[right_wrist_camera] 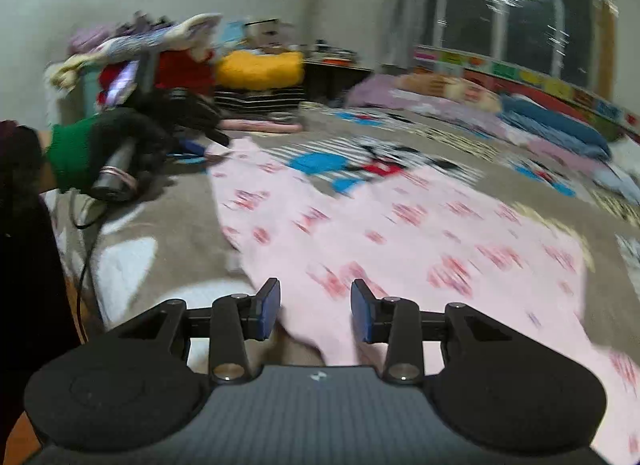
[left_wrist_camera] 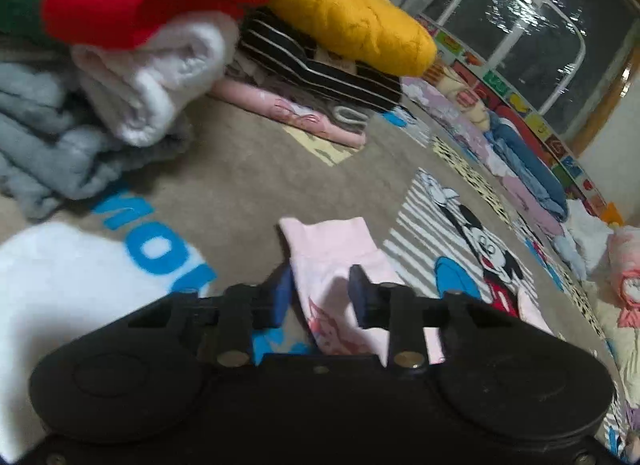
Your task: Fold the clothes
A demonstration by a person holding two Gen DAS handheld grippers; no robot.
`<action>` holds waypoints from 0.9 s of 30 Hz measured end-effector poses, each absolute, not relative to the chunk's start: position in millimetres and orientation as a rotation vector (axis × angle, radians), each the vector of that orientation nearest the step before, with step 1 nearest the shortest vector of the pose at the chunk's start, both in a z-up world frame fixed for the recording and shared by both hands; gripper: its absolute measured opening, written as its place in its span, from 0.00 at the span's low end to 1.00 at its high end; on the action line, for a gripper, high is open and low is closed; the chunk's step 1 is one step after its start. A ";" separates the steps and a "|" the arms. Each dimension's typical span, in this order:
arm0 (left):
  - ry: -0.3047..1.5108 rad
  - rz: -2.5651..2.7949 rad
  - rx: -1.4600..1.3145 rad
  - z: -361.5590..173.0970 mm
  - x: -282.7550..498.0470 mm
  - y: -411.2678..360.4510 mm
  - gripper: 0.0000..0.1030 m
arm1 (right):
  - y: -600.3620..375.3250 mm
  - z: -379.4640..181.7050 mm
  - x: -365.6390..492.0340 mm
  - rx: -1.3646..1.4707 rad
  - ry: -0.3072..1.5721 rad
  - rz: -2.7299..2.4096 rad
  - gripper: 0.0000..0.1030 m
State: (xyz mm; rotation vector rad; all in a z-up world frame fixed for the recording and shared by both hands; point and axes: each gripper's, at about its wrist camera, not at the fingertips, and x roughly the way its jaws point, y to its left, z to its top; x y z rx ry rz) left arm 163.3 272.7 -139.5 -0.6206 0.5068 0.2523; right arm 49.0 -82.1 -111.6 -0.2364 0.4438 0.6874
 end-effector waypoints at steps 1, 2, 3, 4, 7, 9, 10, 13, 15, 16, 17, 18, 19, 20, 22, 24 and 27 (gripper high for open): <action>0.495 0.254 -0.593 -136.8 162.4 269.3 0.00 | -70.5 -109.6 53.1 -0.252 0.442 0.724 0.38; 0.479 0.260 -0.562 -133.3 161.2 265.6 0.00 | -58.2 -107.7 56.9 -0.271 0.441 0.766 0.38; 0.462 0.265 -0.531 -129.7 160.0 262.0 0.00 | -45.7 -106.5 59.4 -0.292 0.434 0.805 0.40; 0.436 0.276 -0.515 -125.4 156.2 261.1 0.00 | -31.3 -106.0 62.3 -0.327 0.423 0.828 0.41; 0.444 0.308 -0.484 -125.1 155.5 263.8 0.00 | -2.0 -109.2 76.3 -0.371 0.439 0.821 0.42; 0.483 0.324 -0.473 -131.0 159.1 265.5 0.00 | 7.2 -113.1 86.7 -0.348 0.478 0.842 0.45; 0.508 0.332 -0.477 -135.7 161.3 266.8 0.00 | 12.0 -117.5 91.3 -0.351 0.514 0.848 0.46; 0.523 0.340 -0.507 -138.7 161.1 273.6 0.08 | 11.9 -123.6 95.1 -0.343 0.552 0.870 0.48; 0.525 0.350 -0.516 -139.1 160.7 276.0 0.14 | 7.8 -122.0 91.3 -0.338 0.561 0.880 0.48; 0.522 0.359 -0.511 -138.6 160.7 275.4 0.15 | 6.6 -122.0 87.8 -0.340 0.559 0.881 0.48; 0.513 0.386 -0.482 -135.6 159.6 271.5 0.19 | 5.2 -122.3 84.8 -0.340 0.560 0.881 0.48; 0.503 0.419 -0.446 -131.9 158.2 266.6 0.20 | 3.7 -122.9 82.1 -0.337 0.561 0.882 0.48; 0.482 0.463 -0.378 -125.7 155.5 257.9 0.20 | 2.2 -123.4 79.4 -0.334 0.562 0.882 0.48; 0.464 0.486 -0.310 -119.8 155.2 249.6 0.20 | 0.7 -124.0 78.5 -0.326 0.568 0.882 0.48; 0.430 0.464 -0.230 -109.3 149.8 232.4 0.20 | -0.6 -124.8 80.2 -0.312 0.583 0.883 0.48; 0.447 0.330 -0.224 -107.5 145.2 215.8 0.20 | 0.4 -124.9 82.7 -0.309 0.592 0.883 0.48; 0.506 0.123 -0.153 -112.8 140.3 180.3 0.20 | -1.7 -124.8 79.0 -0.295 0.594 0.881 0.48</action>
